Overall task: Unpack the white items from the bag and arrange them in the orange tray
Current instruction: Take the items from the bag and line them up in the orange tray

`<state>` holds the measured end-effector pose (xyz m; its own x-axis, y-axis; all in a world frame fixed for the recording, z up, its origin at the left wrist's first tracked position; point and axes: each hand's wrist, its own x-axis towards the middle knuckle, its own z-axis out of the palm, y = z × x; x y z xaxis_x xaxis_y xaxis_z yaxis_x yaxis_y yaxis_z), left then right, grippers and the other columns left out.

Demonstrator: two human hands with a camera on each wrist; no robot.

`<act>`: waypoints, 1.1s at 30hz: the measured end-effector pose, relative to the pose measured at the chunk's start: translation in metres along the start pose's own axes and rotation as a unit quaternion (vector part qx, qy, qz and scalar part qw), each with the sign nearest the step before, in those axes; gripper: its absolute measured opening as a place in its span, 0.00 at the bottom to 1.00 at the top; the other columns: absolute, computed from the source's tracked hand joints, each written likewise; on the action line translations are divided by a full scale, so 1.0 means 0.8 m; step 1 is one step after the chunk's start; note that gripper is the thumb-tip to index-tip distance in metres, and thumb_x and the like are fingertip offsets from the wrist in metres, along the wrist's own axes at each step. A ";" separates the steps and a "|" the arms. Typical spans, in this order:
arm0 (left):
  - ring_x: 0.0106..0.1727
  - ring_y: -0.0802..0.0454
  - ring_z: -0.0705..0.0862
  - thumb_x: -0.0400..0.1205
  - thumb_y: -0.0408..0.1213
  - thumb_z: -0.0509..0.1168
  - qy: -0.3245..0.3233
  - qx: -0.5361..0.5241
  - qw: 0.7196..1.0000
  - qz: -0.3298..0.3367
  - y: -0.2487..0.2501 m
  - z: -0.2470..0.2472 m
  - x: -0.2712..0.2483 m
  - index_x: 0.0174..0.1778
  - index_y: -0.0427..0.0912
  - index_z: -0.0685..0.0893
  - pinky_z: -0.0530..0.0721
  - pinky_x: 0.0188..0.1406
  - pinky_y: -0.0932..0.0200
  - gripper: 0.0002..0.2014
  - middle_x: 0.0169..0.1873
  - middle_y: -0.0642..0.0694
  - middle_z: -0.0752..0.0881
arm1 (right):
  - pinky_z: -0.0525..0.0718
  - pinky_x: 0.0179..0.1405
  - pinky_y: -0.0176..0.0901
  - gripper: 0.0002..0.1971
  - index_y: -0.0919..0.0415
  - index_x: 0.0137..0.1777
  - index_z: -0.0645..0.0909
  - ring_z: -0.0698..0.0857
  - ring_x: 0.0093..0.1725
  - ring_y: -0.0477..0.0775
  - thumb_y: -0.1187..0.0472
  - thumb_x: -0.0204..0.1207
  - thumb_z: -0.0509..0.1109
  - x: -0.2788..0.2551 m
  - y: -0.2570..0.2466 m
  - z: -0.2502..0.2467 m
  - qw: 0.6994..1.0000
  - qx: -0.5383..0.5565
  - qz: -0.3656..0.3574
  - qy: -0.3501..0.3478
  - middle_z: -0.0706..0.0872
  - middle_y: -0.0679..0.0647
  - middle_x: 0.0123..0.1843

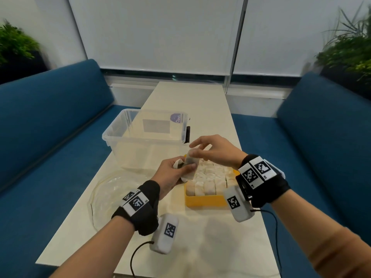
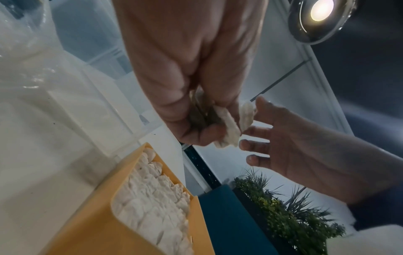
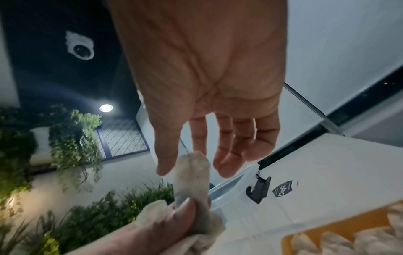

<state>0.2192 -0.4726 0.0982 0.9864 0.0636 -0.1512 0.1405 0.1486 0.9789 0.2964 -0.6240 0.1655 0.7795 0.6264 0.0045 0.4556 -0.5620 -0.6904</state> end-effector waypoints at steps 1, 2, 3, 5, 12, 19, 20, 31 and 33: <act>0.36 0.58 0.85 0.79 0.32 0.71 -0.005 0.002 1.000 -0.003 0.000 0.005 0.000 0.45 0.40 0.86 0.83 0.35 0.64 0.01 0.35 0.48 0.86 | 0.80 0.45 0.36 0.12 0.55 0.56 0.86 0.81 0.40 0.38 0.51 0.76 0.72 -0.002 0.003 -0.003 0.999 -0.034 -0.020 -0.003 0.85 0.45 0.45; 0.35 0.59 0.85 0.79 0.31 0.71 -0.009 0.000 1.000 -0.007 0.000 0.009 0.001 0.44 0.40 0.85 0.83 0.34 0.64 0.01 0.34 0.48 0.86 | 0.79 0.43 0.35 0.11 0.57 0.54 0.87 0.80 0.40 0.38 0.54 0.76 0.72 -0.003 0.005 -0.005 0.998 -0.052 -0.034 0.001 0.85 0.45 0.44; 0.35 0.59 0.85 0.79 0.30 0.71 -0.011 -0.001 1.000 -0.010 -0.001 0.014 0.001 0.44 0.39 0.85 0.84 0.34 0.64 0.01 0.35 0.47 0.86 | 0.79 0.41 0.33 0.09 0.59 0.52 0.88 0.80 0.38 0.39 0.57 0.76 0.72 -0.003 0.008 -0.009 0.998 -0.054 -0.039 0.010 0.86 0.47 0.43; 0.38 0.57 0.85 0.78 0.30 0.71 -0.006 0.008 1.000 -0.013 -0.004 0.020 0.001 0.46 0.39 0.85 0.84 0.34 0.64 0.03 0.40 0.45 0.86 | 0.80 0.37 0.31 0.07 0.62 0.49 0.88 0.82 0.34 0.43 0.61 0.75 0.72 -0.006 0.015 -0.019 0.998 -0.038 -0.037 0.033 0.87 0.51 0.40; 0.53 0.48 0.86 0.80 0.28 0.69 0.045 0.015 0.998 -0.035 -0.021 0.016 0.002 0.53 0.39 0.88 0.85 0.41 0.61 0.08 0.59 0.41 0.87 | 0.76 0.43 0.31 0.11 0.65 0.57 0.85 0.84 0.48 0.53 0.66 0.80 0.64 -0.006 0.062 -0.024 0.988 -0.155 0.022 0.016 0.88 0.58 0.53; 0.51 0.48 0.86 0.82 0.24 0.65 0.057 0.001 0.997 -0.048 -0.021 0.011 -0.001 0.55 0.40 0.86 0.86 0.42 0.62 0.10 0.57 0.43 0.86 | 0.82 0.59 0.49 0.14 0.62 0.57 0.86 0.81 0.61 0.61 0.68 0.79 0.60 -0.002 0.123 0.022 0.946 -0.260 0.105 -0.160 0.85 0.60 0.59; 0.50 0.49 0.87 0.82 0.24 0.65 0.060 -0.004 0.997 -0.050 -0.022 0.010 -0.001 0.55 0.39 0.86 0.87 0.41 0.62 0.10 0.56 0.43 0.87 | 0.83 0.59 0.51 0.14 0.60 0.57 0.86 0.81 0.61 0.61 0.67 0.79 0.60 0.000 0.127 0.027 0.940 -0.270 0.115 -0.172 0.86 0.60 0.59; 0.56 0.43 0.86 0.79 0.16 0.62 0.059 -0.036 0.995 -0.077 -0.025 0.009 0.001 0.58 0.39 0.85 0.89 0.44 0.60 0.17 0.63 0.40 0.83 | 0.70 0.69 0.57 0.14 0.55 0.60 0.81 0.78 0.63 0.61 0.68 0.80 0.60 0.009 0.141 0.044 0.929 -0.317 0.143 -0.128 0.80 0.55 0.64; 0.56 0.42 0.86 0.79 0.17 0.63 0.060 -0.037 0.994 -0.078 -0.024 0.010 0.003 0.60 0.39 0.84 0.89 0.45 0.60 0.18 0.64 0.40 0.82 | 0.69 0.68 0.57 0.13 0.54 0.59 0.81 0.77 0.65 0.60 0.67 0.80 0.60 0.009 0.135 0.036 0.941 -0.305 0.116 -0.089 0.78 0.54 0.64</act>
<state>0.2199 -0.4832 0.0801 0.9356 0.1499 -0.3197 0.2797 0.2379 0.9302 0.3385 -0.6645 0.0703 0.8285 0.4992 -0.2535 0.4867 -0.8660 -0.1148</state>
